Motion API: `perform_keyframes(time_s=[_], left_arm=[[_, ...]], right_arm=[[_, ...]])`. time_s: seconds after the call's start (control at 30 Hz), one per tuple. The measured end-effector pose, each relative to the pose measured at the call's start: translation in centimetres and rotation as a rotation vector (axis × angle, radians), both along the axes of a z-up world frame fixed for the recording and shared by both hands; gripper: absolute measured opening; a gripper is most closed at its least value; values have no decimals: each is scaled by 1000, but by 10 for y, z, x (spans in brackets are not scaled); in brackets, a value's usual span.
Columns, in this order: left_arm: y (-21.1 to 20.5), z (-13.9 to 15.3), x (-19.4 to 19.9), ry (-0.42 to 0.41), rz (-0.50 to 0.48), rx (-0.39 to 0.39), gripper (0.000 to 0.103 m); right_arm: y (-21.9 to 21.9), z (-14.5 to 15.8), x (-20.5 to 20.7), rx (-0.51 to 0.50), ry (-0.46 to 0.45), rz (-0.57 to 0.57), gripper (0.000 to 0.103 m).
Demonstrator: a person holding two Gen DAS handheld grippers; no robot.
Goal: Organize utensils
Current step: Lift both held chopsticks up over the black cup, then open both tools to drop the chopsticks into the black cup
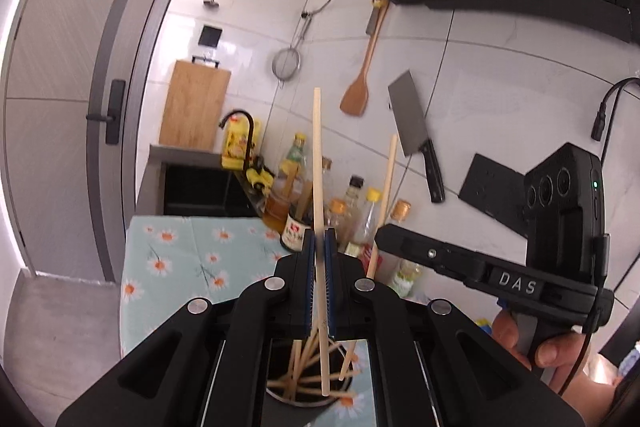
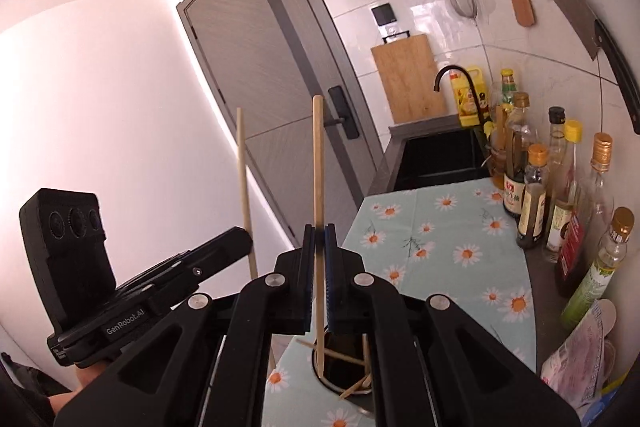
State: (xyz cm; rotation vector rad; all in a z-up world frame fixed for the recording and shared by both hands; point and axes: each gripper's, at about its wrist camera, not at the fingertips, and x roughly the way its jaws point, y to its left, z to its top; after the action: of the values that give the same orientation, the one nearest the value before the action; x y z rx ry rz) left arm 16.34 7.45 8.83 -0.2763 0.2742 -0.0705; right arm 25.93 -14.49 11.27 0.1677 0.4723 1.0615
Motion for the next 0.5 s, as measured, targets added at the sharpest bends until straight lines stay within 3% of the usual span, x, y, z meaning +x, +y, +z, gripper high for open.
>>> perform_keyframes(time_s=[0.2, 0.27, 0.3, 0.5], left_arm=[[2, -30, 23, 2, 13, -14, 5], [2, -38, 26, -1, 28, -17, 5], [1, -41, 26, -3, 35, -7, 6], [8, -44, 24, 22, 55, -38, 10]], right_arm=[[4, -12, -1, -38, -86, -26, 6], [3, -18, -2, -45, -103, -42, 19], [2, -20, -2, -46, -103, -49, 32], [-12, -22, -2, -9, -65, -54, 33]])
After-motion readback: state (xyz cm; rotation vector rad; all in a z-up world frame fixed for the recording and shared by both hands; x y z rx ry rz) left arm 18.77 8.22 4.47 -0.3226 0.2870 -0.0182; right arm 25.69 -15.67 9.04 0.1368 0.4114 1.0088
